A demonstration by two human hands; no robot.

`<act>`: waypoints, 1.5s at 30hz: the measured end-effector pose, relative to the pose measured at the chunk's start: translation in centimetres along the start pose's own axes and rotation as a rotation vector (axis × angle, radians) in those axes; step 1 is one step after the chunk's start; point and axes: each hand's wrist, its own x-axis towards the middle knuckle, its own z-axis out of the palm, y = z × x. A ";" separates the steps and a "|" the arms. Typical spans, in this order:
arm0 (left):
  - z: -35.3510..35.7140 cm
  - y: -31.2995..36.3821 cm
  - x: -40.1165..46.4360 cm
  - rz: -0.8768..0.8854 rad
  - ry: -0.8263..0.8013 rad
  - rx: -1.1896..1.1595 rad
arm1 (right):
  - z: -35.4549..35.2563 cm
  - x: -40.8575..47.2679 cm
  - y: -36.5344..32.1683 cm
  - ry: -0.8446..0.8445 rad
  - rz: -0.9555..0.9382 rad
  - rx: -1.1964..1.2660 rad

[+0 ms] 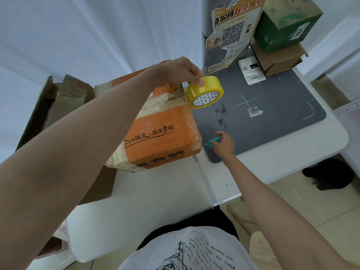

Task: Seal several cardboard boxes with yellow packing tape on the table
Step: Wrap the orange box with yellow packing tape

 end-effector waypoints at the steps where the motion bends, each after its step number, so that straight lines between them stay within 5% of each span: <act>1: 0.0 -0.1 0.0 -0.004 -0.009 0.010 | 0.2 0.4 0.5 0.015 0.015 -0.007; 6: -0.6 -0.1 -0.1 0.013 -0.088 -0.006 | -0.5 0.1 -0.7 0.070 -0.037 -0.002; 9: -1.0 -0.1 -0.3 0.062 -0.118 -0.043 | -1.8 -1.2 -5.4 0.201 -0.223 0.379; 13: -1.2 0.1 -1.1 0.119 -0.149 -0.072 | -3.8 -1.8 -12.0 0.109 -0.399 0.704; 17: -0.9 0.1 -2.2 0.150 -0.128 -0.089 | -4.4 -0.4 -14.9 0.111 -0.274 0.746; 21: -0.1 -2.0 -2.2 0.177 0.073 0.347 | -4.5 0.5 -14.4 0.148 -0.231 0.685; 28: 1.2 -3.0 -2.0 0.132 0.115 0.259 | -2.9 1.4 -14.1 0.166 -0.216 0.624; 37: 4.2 -4.4 -1.5 0.205 0.349 0.461 | -2.8 2.0 -10.6 0.170 0.076 0.794; 45: 4.5 -3.5 -1.1 0.126 0.343 0.531 | -5.1 0.5 -10.8 0.146 0.027 0.903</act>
